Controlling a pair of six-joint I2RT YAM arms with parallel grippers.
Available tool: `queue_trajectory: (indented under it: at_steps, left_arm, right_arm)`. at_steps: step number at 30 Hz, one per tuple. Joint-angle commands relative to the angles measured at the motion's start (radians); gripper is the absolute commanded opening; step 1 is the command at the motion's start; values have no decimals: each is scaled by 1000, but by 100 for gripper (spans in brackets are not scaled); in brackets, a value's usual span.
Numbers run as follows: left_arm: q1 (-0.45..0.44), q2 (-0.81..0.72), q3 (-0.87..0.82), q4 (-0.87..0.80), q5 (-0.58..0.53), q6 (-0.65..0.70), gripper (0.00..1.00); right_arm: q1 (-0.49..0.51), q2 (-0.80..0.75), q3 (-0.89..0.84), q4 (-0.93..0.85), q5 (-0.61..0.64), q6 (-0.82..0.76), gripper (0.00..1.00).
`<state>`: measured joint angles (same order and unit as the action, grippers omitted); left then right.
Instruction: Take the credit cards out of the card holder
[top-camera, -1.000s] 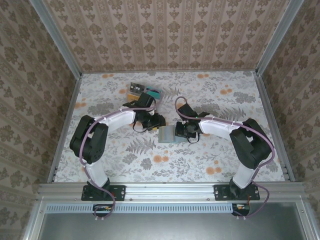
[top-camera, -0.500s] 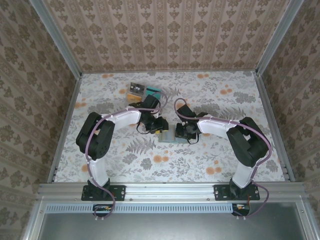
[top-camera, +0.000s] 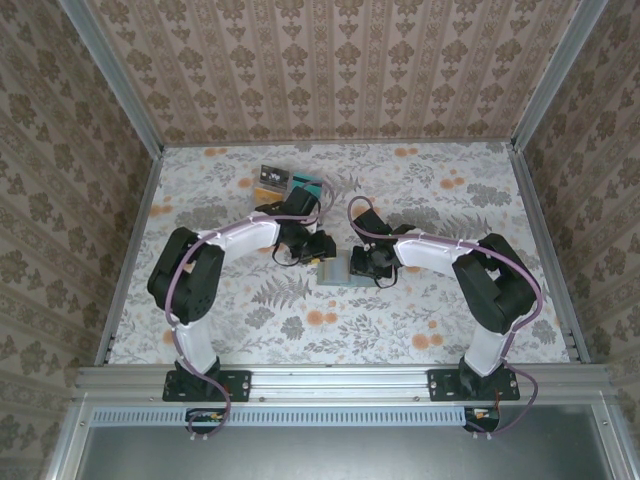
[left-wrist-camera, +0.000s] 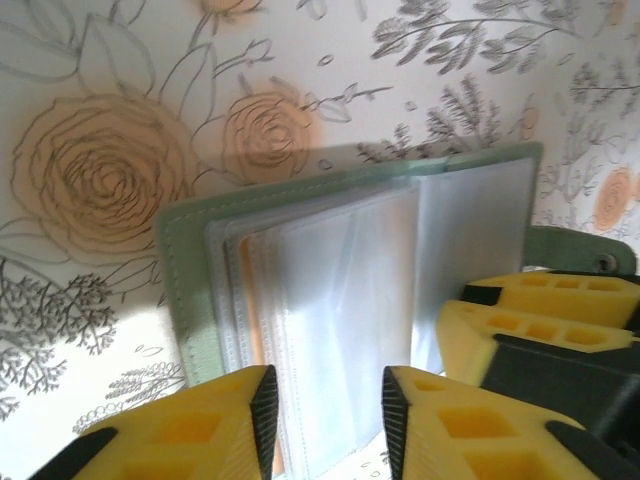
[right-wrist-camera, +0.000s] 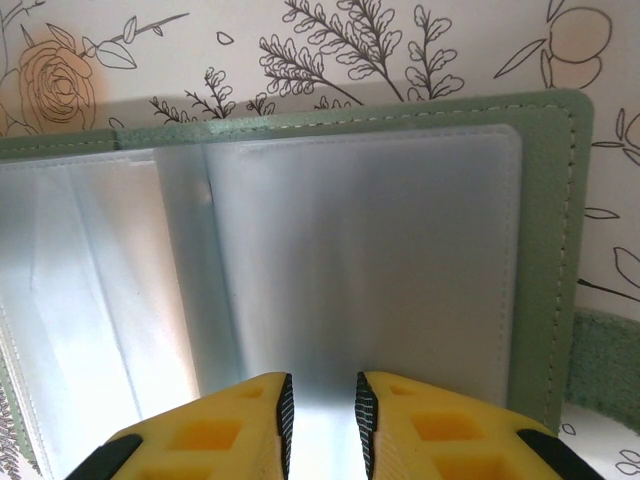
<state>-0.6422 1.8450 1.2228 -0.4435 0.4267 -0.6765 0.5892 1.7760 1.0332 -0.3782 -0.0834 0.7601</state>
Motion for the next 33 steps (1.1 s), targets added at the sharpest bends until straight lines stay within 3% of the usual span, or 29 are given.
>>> queue_trajectory:
  at_steps: [1, 19, 33]
  left_arm:
    - [-10, -8, 2, 33, 32, -11, 34]
    - [-25, 73, 7, 11, -4, -27, 39]
    - [-40, 112, 37, 34, 79, -25, 39]
  right_arm:
    - [-5, 41, -8, -40, 23, 8, 29]
    - [-8, 38, -23, -24, 11, 8, 29]
    - [-11, 41, -30, -9, -7, 11, 28]
